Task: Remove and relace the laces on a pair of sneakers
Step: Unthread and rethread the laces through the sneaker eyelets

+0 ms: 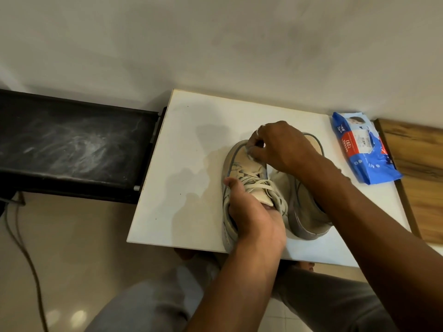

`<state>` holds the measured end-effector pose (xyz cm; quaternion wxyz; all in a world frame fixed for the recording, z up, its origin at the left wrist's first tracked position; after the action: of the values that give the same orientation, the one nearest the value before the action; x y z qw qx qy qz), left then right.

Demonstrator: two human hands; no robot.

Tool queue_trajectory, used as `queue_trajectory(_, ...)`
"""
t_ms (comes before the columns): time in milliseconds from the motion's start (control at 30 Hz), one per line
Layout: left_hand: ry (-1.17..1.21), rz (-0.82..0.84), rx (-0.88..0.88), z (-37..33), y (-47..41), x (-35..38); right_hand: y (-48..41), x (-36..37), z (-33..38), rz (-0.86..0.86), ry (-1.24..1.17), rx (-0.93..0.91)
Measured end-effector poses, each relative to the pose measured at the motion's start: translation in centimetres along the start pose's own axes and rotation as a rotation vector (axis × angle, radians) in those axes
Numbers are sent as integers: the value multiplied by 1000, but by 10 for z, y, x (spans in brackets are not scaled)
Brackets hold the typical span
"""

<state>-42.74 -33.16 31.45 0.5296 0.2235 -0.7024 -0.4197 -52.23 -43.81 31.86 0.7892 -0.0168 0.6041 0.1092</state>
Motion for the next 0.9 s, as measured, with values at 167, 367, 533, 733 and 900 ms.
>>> queue_trajectory(167, -10, -9, 0, 0, 3, 2, 2, -8, 0, 153, -35, 1)
queue_trajectory(367, -10, -6, 5, -1, 4, 3, 8, -11, 3, 235, -102, -41)
queue_trajectory(533, 0, -6, 15, -1, 1, 2, 5, -1, 1, 63, 14, -6)
queue_trajectory(733, -7, 10, 20, 0, -2, 1, 8, -10, 1, 241, -125, -37)
queue_trajectory(900, 7, -1, 29, 0, -3, 1, 7, -1, 5, 23, 56, 17)
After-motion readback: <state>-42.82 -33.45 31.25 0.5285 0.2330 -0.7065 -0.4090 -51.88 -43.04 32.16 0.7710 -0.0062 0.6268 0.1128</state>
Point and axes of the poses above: each hand's wrist, its own y-axis away from the middle knuckle, its own x-axis out of the palm, z = x × y, the point moved 2 cm from there along -y, towards the middle knuckle, and after that the axes turned 3 degrees about -x, right-handed, at the moved point
